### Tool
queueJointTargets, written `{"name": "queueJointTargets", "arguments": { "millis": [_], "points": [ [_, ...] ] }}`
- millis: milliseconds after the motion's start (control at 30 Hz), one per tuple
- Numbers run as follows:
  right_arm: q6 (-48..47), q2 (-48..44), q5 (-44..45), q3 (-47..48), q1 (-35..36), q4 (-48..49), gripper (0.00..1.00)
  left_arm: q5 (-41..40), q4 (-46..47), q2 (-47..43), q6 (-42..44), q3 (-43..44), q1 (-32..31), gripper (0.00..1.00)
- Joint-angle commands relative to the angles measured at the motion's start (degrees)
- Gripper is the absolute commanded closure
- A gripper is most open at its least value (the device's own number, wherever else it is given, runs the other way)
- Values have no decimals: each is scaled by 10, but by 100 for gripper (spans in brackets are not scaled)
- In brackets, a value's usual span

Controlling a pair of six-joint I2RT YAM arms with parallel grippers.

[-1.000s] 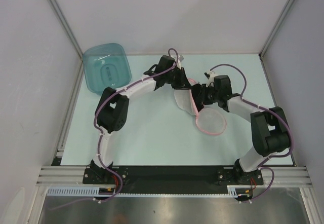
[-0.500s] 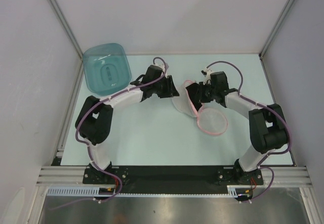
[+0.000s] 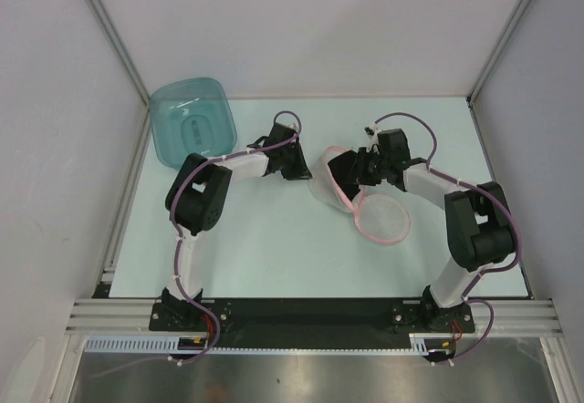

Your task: Place the bra in the laundry bag and zip it closed

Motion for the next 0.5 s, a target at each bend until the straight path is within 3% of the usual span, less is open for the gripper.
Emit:
{"name": "queueJointTargets", "arguments": {
  "millis": [0,133,300,467],
  "points": [
    [42,9,-25,21,0,25,100,9,-4,19,-10,45,-15,83],
    [113,26,-59,11,-3,55,100,22,-6,38,-17,53,-30,84],
    [234,73,-73,-27,-9,183,100,37,5,46,-27,47,-46,85],
    [242,140,-79,0,-11,198,100,36,22,34,-30,21,-47,86]
  ]
}}
